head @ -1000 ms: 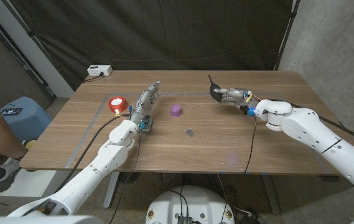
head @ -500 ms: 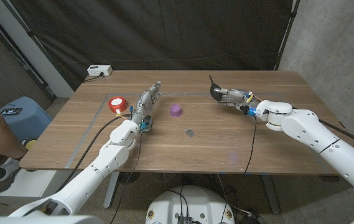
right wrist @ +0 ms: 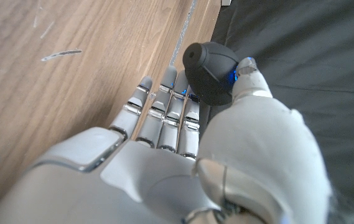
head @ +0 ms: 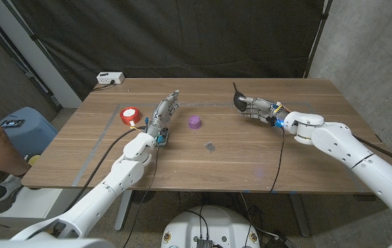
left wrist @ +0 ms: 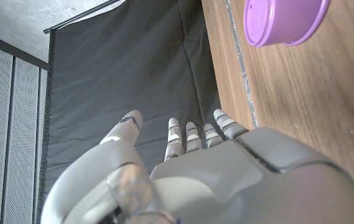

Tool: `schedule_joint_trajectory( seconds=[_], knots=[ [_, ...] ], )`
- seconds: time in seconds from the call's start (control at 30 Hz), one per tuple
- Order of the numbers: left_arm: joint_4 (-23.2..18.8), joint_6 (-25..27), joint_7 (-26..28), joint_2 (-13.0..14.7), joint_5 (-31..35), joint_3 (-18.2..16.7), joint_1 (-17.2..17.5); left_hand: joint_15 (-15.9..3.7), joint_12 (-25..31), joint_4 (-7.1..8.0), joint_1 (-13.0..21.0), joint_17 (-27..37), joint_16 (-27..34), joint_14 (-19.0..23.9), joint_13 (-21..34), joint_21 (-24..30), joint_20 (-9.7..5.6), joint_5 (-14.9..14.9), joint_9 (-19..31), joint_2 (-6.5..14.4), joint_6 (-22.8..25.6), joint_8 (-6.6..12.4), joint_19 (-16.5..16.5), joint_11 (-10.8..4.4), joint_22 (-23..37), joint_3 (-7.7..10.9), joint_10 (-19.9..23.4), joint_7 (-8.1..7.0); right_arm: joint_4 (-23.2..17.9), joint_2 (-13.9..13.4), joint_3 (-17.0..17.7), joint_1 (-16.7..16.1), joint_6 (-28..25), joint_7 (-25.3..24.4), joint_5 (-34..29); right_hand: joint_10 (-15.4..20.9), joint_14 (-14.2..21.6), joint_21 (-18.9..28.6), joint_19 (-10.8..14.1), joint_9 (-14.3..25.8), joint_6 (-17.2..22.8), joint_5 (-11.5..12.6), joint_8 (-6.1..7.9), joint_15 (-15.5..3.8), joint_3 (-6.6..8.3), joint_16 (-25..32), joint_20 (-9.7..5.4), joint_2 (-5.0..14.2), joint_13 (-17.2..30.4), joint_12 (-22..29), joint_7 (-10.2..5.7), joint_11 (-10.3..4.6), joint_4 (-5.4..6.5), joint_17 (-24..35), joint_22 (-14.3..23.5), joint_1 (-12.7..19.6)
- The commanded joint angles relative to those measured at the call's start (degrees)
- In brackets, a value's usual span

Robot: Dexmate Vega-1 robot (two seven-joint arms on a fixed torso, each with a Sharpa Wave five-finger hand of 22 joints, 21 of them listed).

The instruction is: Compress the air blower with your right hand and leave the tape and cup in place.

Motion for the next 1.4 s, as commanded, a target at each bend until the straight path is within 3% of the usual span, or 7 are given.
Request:
schedule_joint_trajectory(
  seconds=[0.03, 0.77, 1.4],
  knots=[
    [-0.09, 0.04, 0.35, -0.07, 0.16, 0.0, 0.11, -0.01, 0.15, 0.3, 0.66, 0.16, 0.04, 0.48, 0.35, 0.08, 0.19, 0.35, 0.25, -0.17, 0.43, -0.18, 0.15, 0.02, 0.24, 0.19, 0.33, 0.05, 4.35, 2.5, -0.77, 1.93, 1.98, 3.49, 1.64, -0.06, 0.54, 0.04, 0.39, 0.16, 0.23, -0.24, -0.18, -1.65, -0.08, 0.16, 0.11, 0.43, 0.06, 0.26, 0.22, -0.05, -0.11, 0.17, 0.17, -0.3],
    [-1.1, 0.23, 0.28, 0.34, 0.06, 0.08, 0.86, -0.02, 0.14, 0.36, 0.7, 0.17, 0.02, 0.47, 0.35, 0.06, 0.32, 0.35, 0.3, -0.21, 0.37, -0.36, 0.13, 0.02, 0.25, 0.15, 0.36, -0.03, 7.81, 5.62, -0.57, 1.76, 5.3, 6.66, 3.94, -0.2, 0.48, 0.15, 0.48, 0.15, 0.09, -0.4, -0.26, -1.29, -0.3, 0.01, 0.07, 0.57, 0.04, 0.23, 0.44, 0.16, -0.08, 0.46, 0.23, -0.52],
    [-1.49, 0.17, 0.4, 0.6, 0.14, -0.01, 1.16, 0.0, 0.09, 0.39, 0.77, 0.16, 0.0, 0.44, 0.35, 0.06, 0.29, 0.36, 0.33, -0.22, 0.39, -0.47, 0.16, 0.01, 0.25, 0.13, 0.3, -0.07, 11.37, 8.03, -1.08, 3.71, 7.46, 9.82, 4.16, -0.48, 0.32, 0.21, 0.49, 0.13, -0.11, -0.62, -0.35, -1.22, -0.49, 0.01, 0.02, 0.76, 0.04, 0.15, 0.44, 0.25, -0.12, 0.91, 0.27, -0.57]
  ],
)
